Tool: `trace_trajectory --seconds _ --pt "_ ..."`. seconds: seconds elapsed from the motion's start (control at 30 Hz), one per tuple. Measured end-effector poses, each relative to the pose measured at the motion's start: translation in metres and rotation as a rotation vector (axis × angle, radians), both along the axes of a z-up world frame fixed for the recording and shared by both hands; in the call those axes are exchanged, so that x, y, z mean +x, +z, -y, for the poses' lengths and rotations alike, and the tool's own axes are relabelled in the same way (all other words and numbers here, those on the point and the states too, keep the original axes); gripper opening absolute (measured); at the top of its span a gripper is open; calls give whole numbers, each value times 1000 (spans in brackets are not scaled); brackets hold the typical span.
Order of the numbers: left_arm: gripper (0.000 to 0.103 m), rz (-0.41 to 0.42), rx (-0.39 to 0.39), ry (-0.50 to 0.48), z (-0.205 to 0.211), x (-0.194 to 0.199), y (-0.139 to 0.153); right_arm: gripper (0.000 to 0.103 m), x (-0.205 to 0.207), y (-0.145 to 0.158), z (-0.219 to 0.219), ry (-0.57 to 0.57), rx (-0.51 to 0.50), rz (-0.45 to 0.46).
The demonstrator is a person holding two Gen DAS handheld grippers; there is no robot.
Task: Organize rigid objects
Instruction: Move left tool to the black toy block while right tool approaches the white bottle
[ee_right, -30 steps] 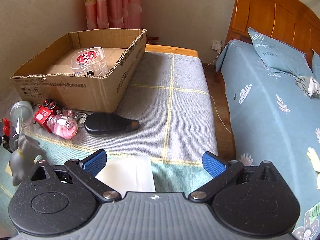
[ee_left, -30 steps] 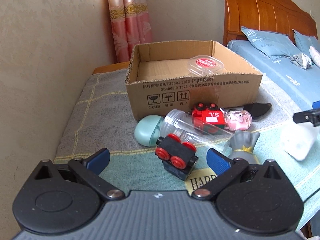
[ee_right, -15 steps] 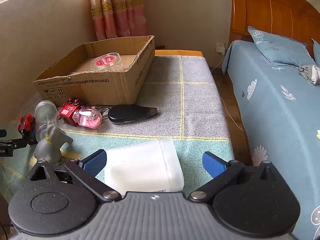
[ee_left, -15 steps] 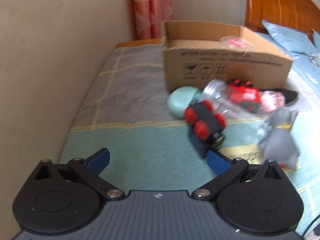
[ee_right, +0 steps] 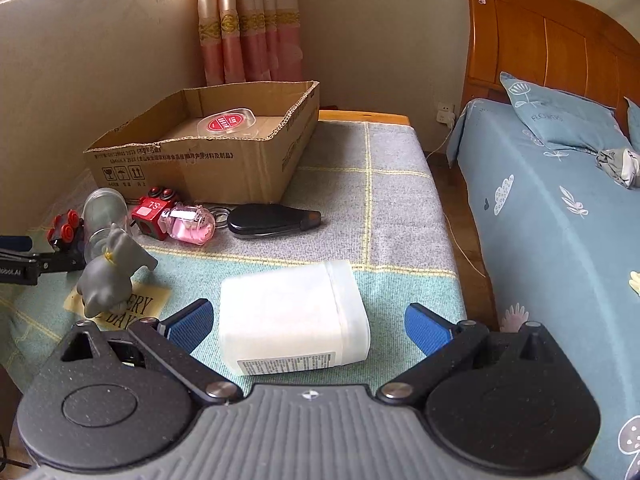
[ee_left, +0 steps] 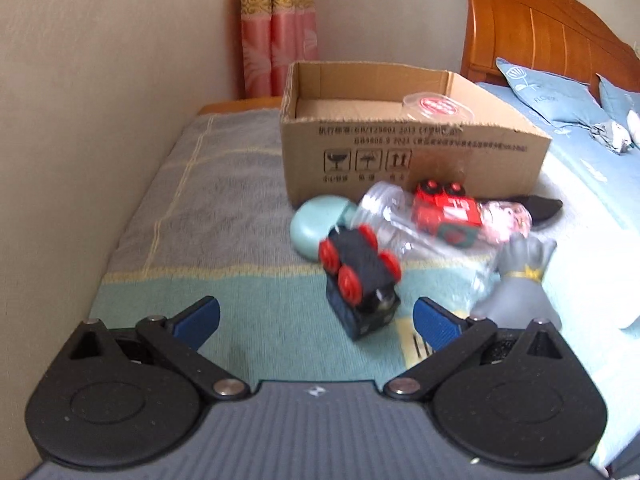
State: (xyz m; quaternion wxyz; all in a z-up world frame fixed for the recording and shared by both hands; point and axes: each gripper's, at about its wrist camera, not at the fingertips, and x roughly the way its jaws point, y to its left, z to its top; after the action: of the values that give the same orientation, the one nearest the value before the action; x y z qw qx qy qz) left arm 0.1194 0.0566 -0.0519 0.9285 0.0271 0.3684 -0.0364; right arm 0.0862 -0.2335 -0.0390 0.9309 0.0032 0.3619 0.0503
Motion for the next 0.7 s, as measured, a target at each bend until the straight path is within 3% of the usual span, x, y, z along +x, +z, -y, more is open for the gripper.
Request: trace_trajectory --seconds 0.17,0.33,0.4,0.7 --pt "102 29 21 43 -4 4 6 103 0 0 5 -8 15 1" --pt "102 49 -34 170 -38 -5 8 103 1 -1 7 0 15 -1" --pt "102 39 -16 204 -46 -7 7 103 1 -2 8 10 13 -3" --pt "102 -21 19 60 -18 -5 -14 103 -5 -20 7 62 11 -43"
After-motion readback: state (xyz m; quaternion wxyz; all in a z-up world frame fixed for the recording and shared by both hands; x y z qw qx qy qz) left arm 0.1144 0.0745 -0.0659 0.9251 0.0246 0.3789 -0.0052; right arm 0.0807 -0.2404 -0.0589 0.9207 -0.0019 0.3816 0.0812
